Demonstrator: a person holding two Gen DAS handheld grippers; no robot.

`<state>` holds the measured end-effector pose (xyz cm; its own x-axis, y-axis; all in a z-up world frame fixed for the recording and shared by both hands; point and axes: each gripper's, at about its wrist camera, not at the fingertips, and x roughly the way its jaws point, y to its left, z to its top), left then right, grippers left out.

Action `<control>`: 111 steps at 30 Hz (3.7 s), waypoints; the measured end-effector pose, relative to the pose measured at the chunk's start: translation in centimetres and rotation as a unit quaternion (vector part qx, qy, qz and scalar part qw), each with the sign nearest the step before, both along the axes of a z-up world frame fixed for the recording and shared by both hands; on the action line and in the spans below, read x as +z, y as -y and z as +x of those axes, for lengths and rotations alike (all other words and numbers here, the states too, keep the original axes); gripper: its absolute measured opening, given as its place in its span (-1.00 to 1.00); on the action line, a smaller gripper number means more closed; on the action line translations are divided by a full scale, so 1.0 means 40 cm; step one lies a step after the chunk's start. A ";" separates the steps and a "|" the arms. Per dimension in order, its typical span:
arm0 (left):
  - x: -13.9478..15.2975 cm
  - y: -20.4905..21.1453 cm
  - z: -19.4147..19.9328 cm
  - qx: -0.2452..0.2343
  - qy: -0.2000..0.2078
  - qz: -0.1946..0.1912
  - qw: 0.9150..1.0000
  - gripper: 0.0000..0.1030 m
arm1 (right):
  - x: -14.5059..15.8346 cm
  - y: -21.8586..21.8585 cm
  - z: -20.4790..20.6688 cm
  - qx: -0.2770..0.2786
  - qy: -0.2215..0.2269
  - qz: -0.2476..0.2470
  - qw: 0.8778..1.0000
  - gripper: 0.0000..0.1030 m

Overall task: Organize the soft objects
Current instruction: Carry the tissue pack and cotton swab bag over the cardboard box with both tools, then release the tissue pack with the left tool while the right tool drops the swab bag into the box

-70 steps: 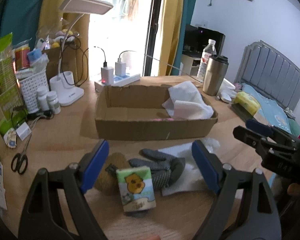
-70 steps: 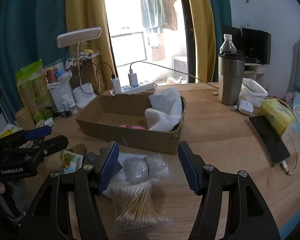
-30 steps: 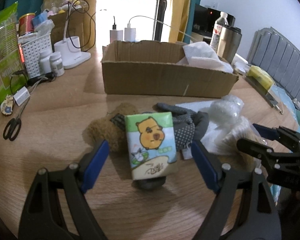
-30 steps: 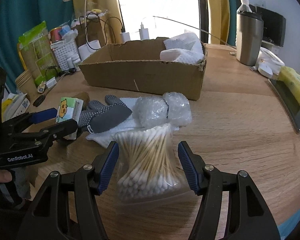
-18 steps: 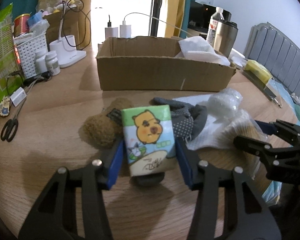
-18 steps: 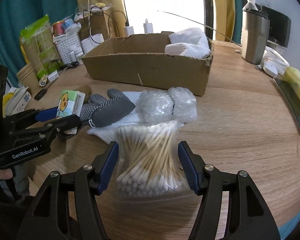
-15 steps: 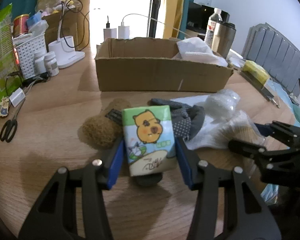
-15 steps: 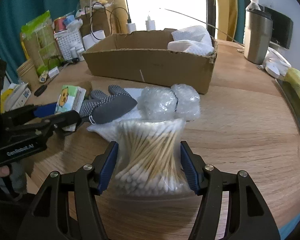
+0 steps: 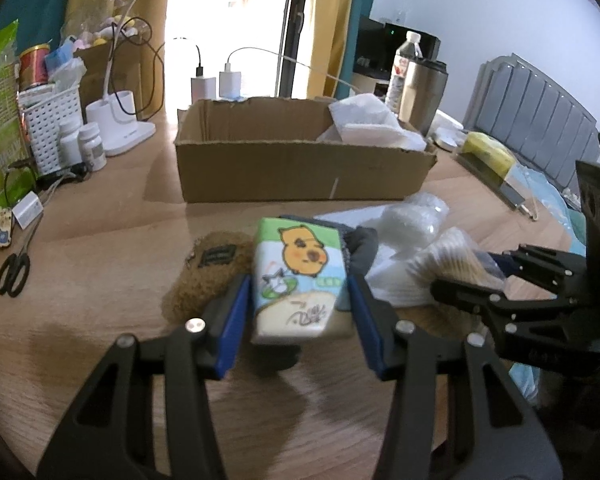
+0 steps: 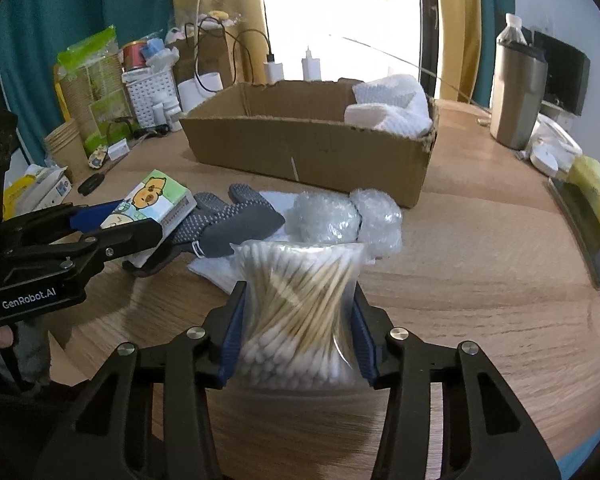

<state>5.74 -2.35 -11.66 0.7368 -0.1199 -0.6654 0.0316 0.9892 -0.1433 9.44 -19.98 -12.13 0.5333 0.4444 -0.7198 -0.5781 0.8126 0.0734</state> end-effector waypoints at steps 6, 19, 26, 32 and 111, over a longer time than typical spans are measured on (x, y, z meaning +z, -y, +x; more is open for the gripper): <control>0.015 -0.004 -0.009 -0.002 0.010 -0.001 1.000 -0.02 | 0.032 0.008 -0.012 0.002 0.023 0.013 1.000 -0.05; -0.026 0.009 -0.013 -0.029 -0.029 0.006 0.999 0.01 | 0.029 0.011 -0.014 0.005 0.019 0.026 0.999 -0.05; -0.033 0.042 -0.013 -0.027 -0.017 0.062 0.998 0.07 | 0.023 0.015 -0.012 0.003 0.015 0.027 1.000 -0.05; -0.037 0.074 -0.023 -0.037 0.005 0.103 0.994 0.04 | 0.019 0.023 -0.009 -0.001 0.013 0.030 0.999 -0.05; 0.095 -0.073 0.338 -0.019 0.030 0.025 0.999 -0.04 | 0.144 -0.159 0.364 0.036 0.036 0.084 0.995 -0.05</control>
